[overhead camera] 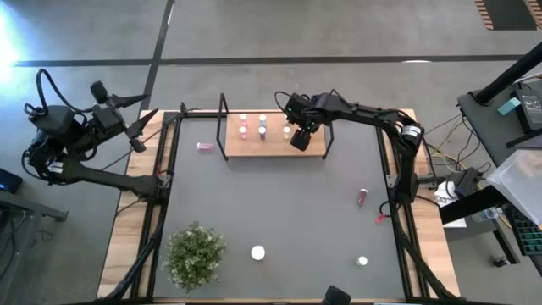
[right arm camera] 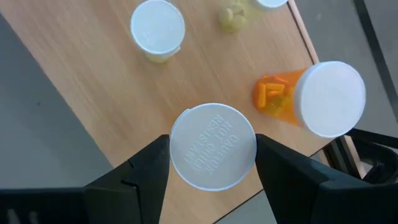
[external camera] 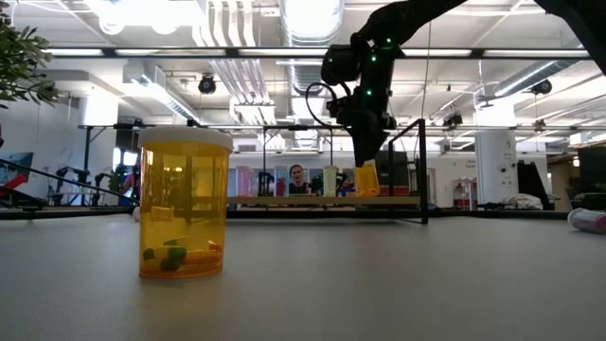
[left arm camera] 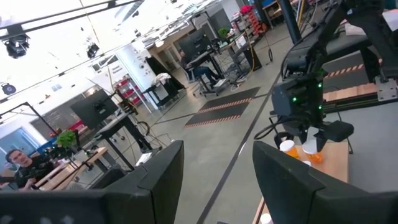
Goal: Pick and place medicine bottles onto shelf by color
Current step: Put the right orange pill bottle on the shelf aligned with the other orange pill bottle
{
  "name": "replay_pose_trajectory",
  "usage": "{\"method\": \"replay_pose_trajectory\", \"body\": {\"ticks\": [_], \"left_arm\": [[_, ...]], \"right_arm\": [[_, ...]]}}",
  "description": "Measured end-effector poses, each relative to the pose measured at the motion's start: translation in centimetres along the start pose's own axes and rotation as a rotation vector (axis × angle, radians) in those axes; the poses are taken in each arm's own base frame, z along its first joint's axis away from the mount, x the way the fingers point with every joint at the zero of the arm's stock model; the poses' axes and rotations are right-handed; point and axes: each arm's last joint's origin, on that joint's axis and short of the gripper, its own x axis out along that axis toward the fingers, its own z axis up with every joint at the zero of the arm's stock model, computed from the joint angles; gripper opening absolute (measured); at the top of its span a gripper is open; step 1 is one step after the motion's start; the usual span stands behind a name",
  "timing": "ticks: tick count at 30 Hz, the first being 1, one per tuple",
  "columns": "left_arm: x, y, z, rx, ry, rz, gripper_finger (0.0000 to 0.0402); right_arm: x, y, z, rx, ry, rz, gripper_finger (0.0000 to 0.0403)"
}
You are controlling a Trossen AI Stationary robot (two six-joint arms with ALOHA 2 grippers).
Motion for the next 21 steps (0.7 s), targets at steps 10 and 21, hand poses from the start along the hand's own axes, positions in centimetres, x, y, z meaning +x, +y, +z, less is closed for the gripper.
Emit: {"method": "replay_pose_trajectory", "body": {"ticks": [10, 21], "left_arm": [[0.00, 0.00, 0.00, 0.000, 0.000, 0.000, 0.0176], [0.00, 0.00, 0.00, 0.000, 0.000, 0.000, 0.0176]], "right_arm": [[0.13, 0.02, 0.19, 0.024, -0.023, -0.001, 0.0210], [0.18, 0.02, 0.28, 0.032, -0.032, -0.001, 0.0239]]}}
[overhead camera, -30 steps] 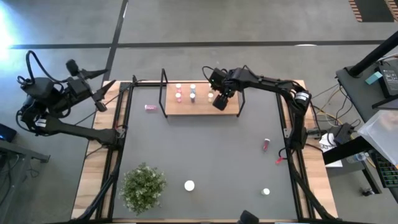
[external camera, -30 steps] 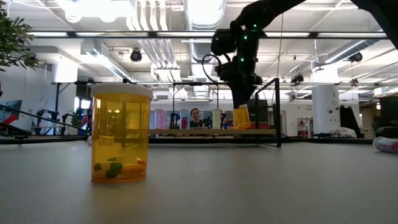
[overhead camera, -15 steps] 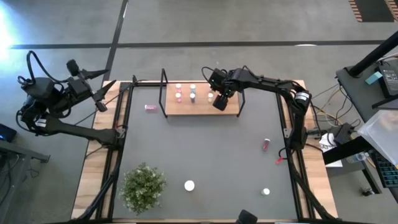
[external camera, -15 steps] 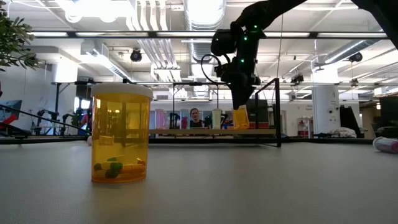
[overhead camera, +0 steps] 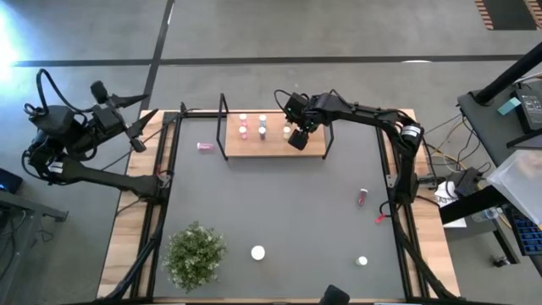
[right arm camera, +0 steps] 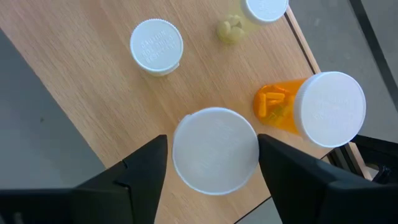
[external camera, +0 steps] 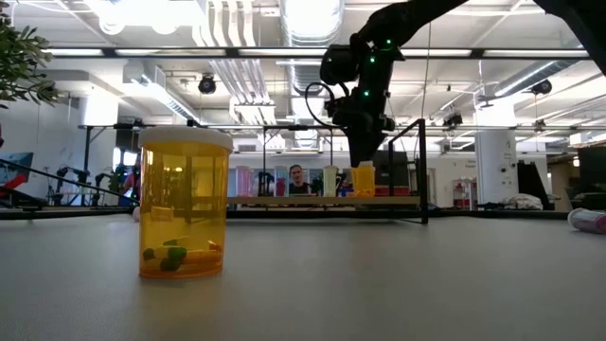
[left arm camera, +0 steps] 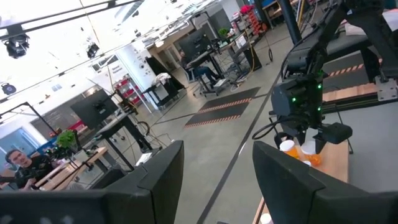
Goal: Pick and place medicine bottles onto shelf by color
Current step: Put the right orange pill bottle on the shelf aligned with the other orange pill bottle, then put the blue pill bottle on the shelf aligned with the other blue pill bottles
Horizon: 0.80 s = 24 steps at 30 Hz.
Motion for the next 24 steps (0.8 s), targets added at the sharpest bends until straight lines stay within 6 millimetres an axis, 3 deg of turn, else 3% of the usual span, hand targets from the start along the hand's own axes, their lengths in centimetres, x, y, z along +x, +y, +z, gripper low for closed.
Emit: {"method": "replay_pose_trajectory", "body": {"ticks": [14, 24], "left_arm": [[0.0, 0.0, 0.0, 0.000, 0.000, 0.000, 0.0176], [0.0, 0.0, 0.0, 0.000, 0.000, 0.000, 0.0176]], "right_arm": [[-0.2, -0.2, -0.1, -0.002, 0.013, -0.058, 0.0287], [-4.3, -0.9, 1.7, 0.045, -0.050, -0.094, 0.0304]]}}
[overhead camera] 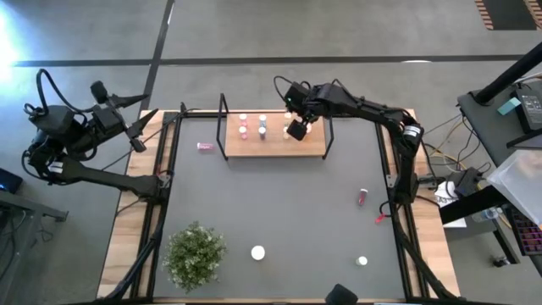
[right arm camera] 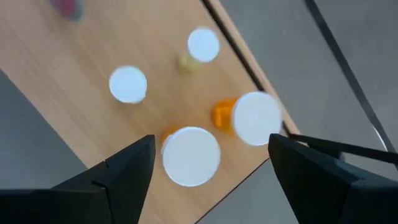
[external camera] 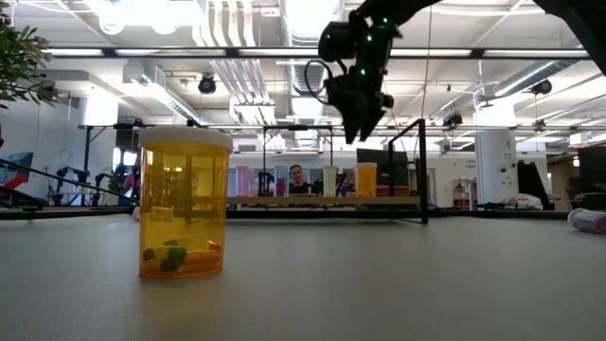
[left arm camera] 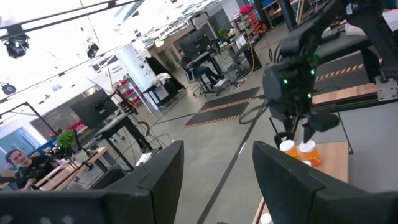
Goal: Pick and place medicine bottles onto shelf by color
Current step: Put the blue pill bottle on the shelf aligned with the other blue pill bottles
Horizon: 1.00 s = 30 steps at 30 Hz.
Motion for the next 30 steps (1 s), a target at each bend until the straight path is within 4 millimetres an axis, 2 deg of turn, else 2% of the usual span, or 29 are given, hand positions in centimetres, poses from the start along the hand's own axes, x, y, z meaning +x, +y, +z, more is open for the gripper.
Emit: {"method": "replay_pose_trajectory", "body": {"ticks": [7, 12, 18, 30], "left_arm": [[0.0, 0.0, 0.1, -0.007, -0.004, 0.003, 0.0176], [0.0, 0.0, 0.1, -0.041, -0.005, 0.003, 0.0176], [0.0, 0.0, 0.1, -0.082, -0.005, 0.003, 0.0176], [0.0, 0.0, 0.1, -0.189, -0.005, 0.002, 0.0176]], "right_arm": [[-4.8, -0.6, 1.2, 0.142, -0.054, 0.022, 0.0294], [-8.1, 0.1, 0.8, 0.307, -0.019, 0.047, 0.0285], [-9.7, 2.9, -1.3, 0.344, 0.134, 0.042, 0.0281], [-11.7, 9.7, -4.0, 0.333, 0.197, 0.176, 0.0287]]}}
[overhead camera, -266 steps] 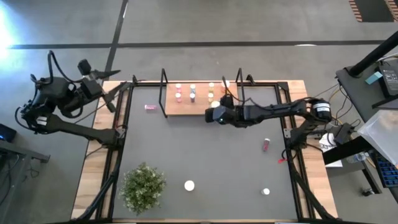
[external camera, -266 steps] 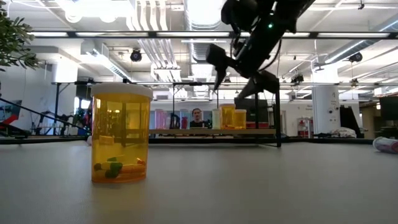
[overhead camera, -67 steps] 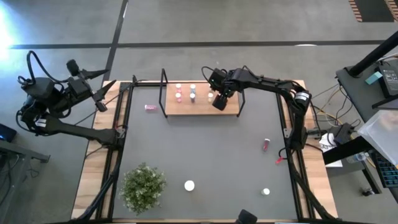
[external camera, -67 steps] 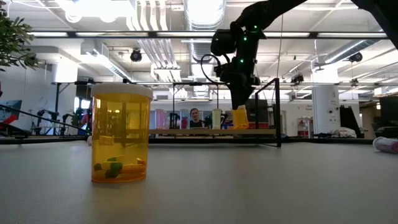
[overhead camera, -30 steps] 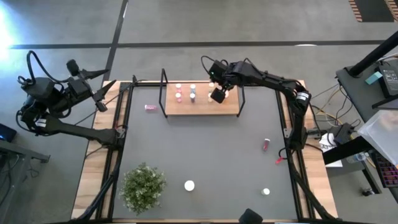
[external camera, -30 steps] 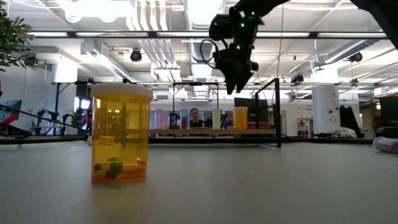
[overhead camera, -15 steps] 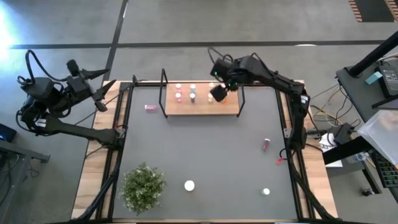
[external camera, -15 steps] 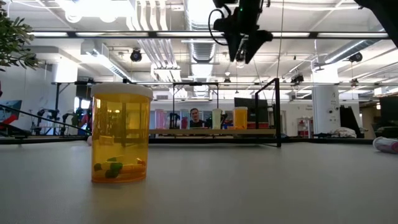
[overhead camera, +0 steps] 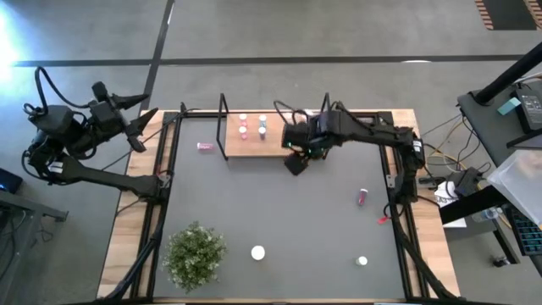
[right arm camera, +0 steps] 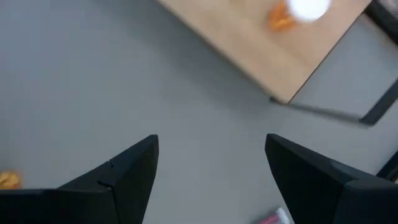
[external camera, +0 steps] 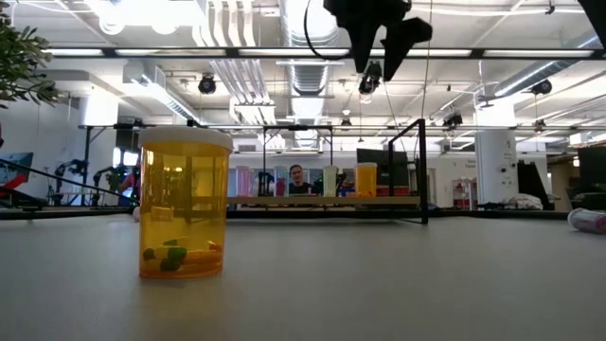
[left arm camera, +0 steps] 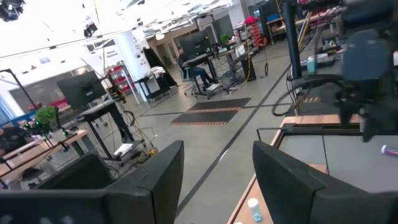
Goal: Pick and place medicine bottles onto shelf by color
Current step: Put the blue pill bottle on the shelf aligned with the other blue pill bottles
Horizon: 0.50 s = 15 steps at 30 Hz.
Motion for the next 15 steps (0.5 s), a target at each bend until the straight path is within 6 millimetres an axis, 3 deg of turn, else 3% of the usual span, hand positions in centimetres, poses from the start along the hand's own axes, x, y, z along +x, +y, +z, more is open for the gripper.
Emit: {"method": "replay_pose_trajectory", "body": {"ticks": [9, 15], "left_arm": [[0.0, 0.0, 0.1, -0.002, -0.005, 0.002, 0.0176], [0.0, 0.3, 0.6, -0.014, -0.051, 0.020, 0.0176]], "right_arm": [[0.3, 3.4, -4.5, 0.097, 0.078, 0.021, 0.0288], [1.2, 3.3, -7.6, 0.213, 0.190, -0.011, 0.0290]]}}
